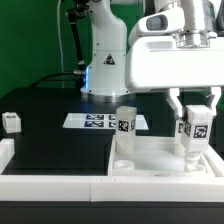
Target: Assemble square table
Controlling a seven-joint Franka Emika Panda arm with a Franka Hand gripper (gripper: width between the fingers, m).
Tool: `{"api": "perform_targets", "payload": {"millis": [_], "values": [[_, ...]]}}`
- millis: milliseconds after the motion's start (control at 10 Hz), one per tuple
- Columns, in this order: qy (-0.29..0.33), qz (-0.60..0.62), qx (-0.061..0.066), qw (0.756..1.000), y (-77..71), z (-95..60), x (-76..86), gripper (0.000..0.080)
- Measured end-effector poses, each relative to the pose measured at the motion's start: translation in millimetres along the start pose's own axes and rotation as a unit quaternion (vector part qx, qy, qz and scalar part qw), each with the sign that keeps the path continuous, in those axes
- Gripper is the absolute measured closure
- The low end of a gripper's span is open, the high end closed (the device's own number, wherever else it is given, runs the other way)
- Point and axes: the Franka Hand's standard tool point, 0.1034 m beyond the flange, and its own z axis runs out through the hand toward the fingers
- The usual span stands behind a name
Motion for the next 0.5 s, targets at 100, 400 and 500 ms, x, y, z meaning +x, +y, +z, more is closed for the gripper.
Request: {"api": "perform_targets", "payload": {"millis": [100, 400, 500], "values": [[-0.003, -0.001, 0.000, 1.000, -1.4, 2.6, -3.5, 0.0509], [-0.008, -0.004, 0.001, 1.000, -4.5, 7.2, -7.7, 0.0509], [-0.008, -0.006, 0.002, 1.000, -6.9, 8.2, -8.3, 0.0509]]}}
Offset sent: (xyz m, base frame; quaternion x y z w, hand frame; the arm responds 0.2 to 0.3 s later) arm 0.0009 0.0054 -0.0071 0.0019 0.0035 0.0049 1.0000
